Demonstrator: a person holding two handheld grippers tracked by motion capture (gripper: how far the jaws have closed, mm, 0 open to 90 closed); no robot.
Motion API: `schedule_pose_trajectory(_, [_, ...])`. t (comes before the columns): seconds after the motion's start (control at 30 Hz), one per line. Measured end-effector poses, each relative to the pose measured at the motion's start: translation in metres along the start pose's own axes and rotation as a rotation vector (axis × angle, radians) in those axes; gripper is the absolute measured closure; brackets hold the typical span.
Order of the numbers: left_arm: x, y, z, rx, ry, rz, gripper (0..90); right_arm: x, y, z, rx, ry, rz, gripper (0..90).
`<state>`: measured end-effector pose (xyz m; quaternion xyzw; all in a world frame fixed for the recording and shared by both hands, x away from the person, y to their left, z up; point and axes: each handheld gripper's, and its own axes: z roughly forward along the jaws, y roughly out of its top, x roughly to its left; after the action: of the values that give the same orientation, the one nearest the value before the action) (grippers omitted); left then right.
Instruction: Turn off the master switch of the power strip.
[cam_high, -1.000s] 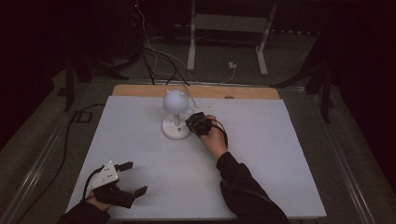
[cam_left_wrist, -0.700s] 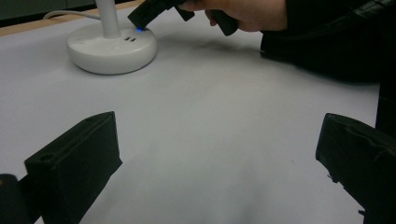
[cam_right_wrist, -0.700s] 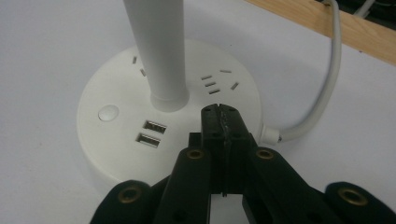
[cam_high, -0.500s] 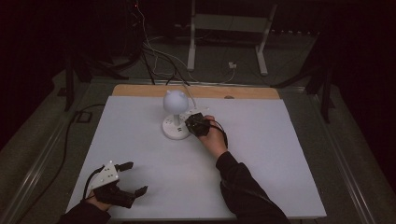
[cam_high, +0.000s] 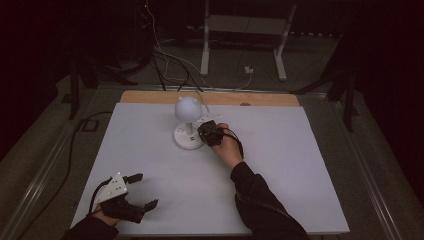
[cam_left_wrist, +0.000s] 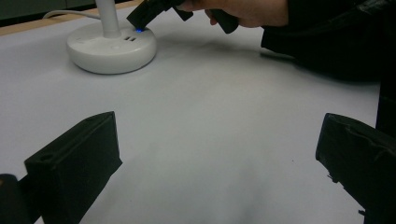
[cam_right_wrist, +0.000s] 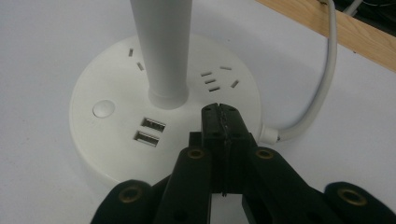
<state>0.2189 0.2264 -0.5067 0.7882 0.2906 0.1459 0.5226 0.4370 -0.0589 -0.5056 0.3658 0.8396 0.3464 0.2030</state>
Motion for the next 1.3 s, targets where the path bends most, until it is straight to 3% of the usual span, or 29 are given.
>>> schedule_pose_trajectory(0.27, [0.001,0.0,0.0,0.0,0.0,0.0,0.3,0.002,0.005,0.0,0.026,-0.007,-0.022,90.0])
schedule_pose_trajectory(0.3, [0.001,0.0,0.0,0.0,0.0,-0.003,0.3,0.001,0.006,-0.001,0.0,-0.003,-0.026,90.0])
schedule_pose_trajectory(0.43, [0.001,0.0,0.0,-0.001,0.0,-0.005,0.3,0.003,0.007,-0.002,-0.013,0.0,-0.021,90.0])
schedule_pose_trajectory(0.5, [0.001,0.0,0.0,-0.003,0.001,-0.005,0.3,0.003,0.009,-0.009,-0.057,0.023,0.0,90.0])
schedule_pose_trajectory(0.57, [0.001,0.0,0.0,-0.003,-0.001,-0.007,0.3,0.001,0.012,-0.015,-0.066,0.044,0.021,90.0])
schedule_pose_trajectory(0.83, [0.001,0.0,0.0,-0.001,0.002,-0.001,0.3,-0.001,0.012,-0.028,-0.075,0.069,0.025,86.4])
schedule_pose_trajectory(0.9, [0.001,0.0,0.0,-0.001,0.002,-0.002,0.3,-0.001,0.011,-0.03,-0.077,0.068,0.019,81.2])
schedule_pose_trajectory(0.93, [0.001,0.0,0.0,-0.001,0.003,-0.001,0.3,-0.002,0.009,-0.033,-0.087,0.071,0.014,71.8])
schedule_pose_trajectory(1.07, [0.001,0.0,0.001,0.0,0.003,-0.001,0.3,-0.005,0.007,-0.038,-0.108,0.122,0.026,51.0])
schedule_pose_trajectory(1.17, [0.001,0.0,0.001,0.001,0.003,0.0,0.3,-0.006,0.006,-0.04,-0.112,0.157,0.026,47.4])
schedule_pose_trajectory(1.3, [0.001,0.0,0.001,0.0,0.003,0.0,0.3,-0.007,0.003,-0.044,-0.086,0.199,0.054,36.2])
